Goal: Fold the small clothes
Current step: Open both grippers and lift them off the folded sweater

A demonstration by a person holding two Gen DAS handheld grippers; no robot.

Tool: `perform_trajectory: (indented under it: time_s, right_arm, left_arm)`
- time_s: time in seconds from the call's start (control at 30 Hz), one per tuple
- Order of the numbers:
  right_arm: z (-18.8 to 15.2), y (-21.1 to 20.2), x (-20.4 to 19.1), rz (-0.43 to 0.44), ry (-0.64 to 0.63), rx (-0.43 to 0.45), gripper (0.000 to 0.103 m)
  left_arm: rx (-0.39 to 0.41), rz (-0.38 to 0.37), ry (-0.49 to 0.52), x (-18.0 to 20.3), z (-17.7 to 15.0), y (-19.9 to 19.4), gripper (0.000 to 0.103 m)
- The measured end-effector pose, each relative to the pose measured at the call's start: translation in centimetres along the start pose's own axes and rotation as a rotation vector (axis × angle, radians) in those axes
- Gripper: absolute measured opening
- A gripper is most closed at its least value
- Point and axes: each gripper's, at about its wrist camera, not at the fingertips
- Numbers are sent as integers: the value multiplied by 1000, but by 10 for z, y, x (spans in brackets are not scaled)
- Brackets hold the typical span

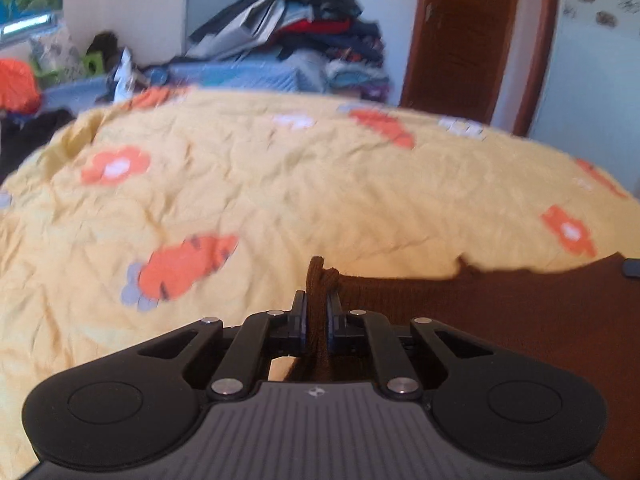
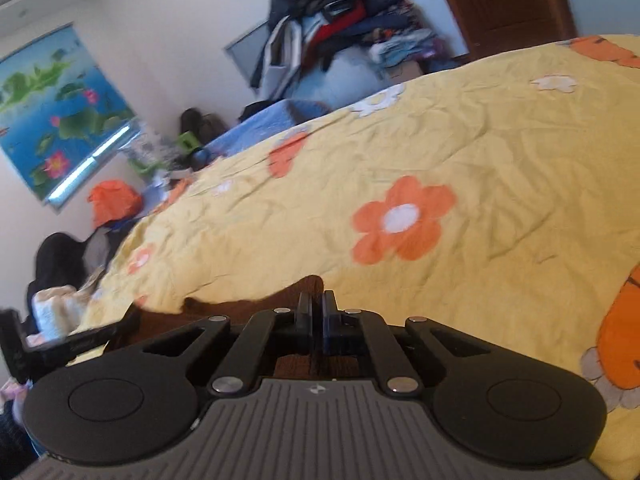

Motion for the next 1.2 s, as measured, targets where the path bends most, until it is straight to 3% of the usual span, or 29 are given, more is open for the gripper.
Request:
perform_trajectory:
  time_s: [0.13, 0.2, 0.23, 0.27, 0.33, 0.37, 0.53, 0.57, 0.6, 0.67, 0.7, 0.77, 0.83, 0.9, 0.93, 1.0, 1.07, 1.2]
  right_arm:
    - [-16, 20, 11, -18, 56, -72, 17]
    - [-19, 12, 6, -24, 47, -35, 40]
    - [-17, 4, 4, -44, 53, -7, 64]
    - [-17, -9, 0, -66, 57, 43, 71]
    - [-15, -30, -11, -39, 52, 132, 70]
    - [-16, -33, -18, -11, 47, 134, 70]
    - [-27, 11, -68, -30, -120, 15, 71]
    - [-32, 25, -67, -56, -144, -20, 71]
    - [-37, 36, -63, -102, -170, -50, 71]
    - [-48, 36, -52, -97, -258, 10, 66]
    - [-47, 32, -45, -99, -234, 26, 64]
    - [-41, 23, -29, -83, -146, 46, 50]
    - [-39, 19, -17, -55, -71, 63, 46]
    - [-40, 16, -22, -78, -81, 64, 46]
    - [-40, 15, -29, -112, -103, 69, 48]
    - [-43, 10, -45, -159, -141, 88, 61]
    - [-48, 13, -61, -185, -215, 101, 81]
    - [-58, 42, -54, -328, -307, 19, 88]
  left_arm:
    - [4, -5, -37, -5, -4, -5, 16]
    - [17, 18, -35, -2, -1, -19, 26]
    - [38, 30, -33, 1, -1, -28, 32]
    - [64, 29, -23, 5, -2, -38, 36]
    - [97, 0, 2, 16, -3, -48, 68]
    - [105, -17, 18, 25, -3, -49, 70]
    - [36, -27, 66, 53, -13, -18, 70]
    - [7, -15, 72, 53, -17, -9, 70]
    - [33, 19, 104, 54, -26, -5, 74]
    - [58, 22, 119, 51, -34, -4, 76]
    - [50, 12, 91, 46, -33, -4, 78]
    - [47, 3, 76, 44, -33, -3, 79]
    - [48, 6, 77, 45, -32, -2, 80]
    - [49, 6, 73, 45, -32, -3, 80]
    - [50, 2, 68, 44, -32, -3, 80]
    - [52, -2, 63, 44, -32, -3, 80]
    - [52, -3, 61, 44, -32, -3, 80]
    - [52, -11, 57, 42, -33, -3, 81]
Point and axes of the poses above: each gripper's, at about its wrist camera, not at the fingertips, and y roughly the way its jaws point, x to its right, z to its top, and after that the axes turned 1 degree about x, right-handed
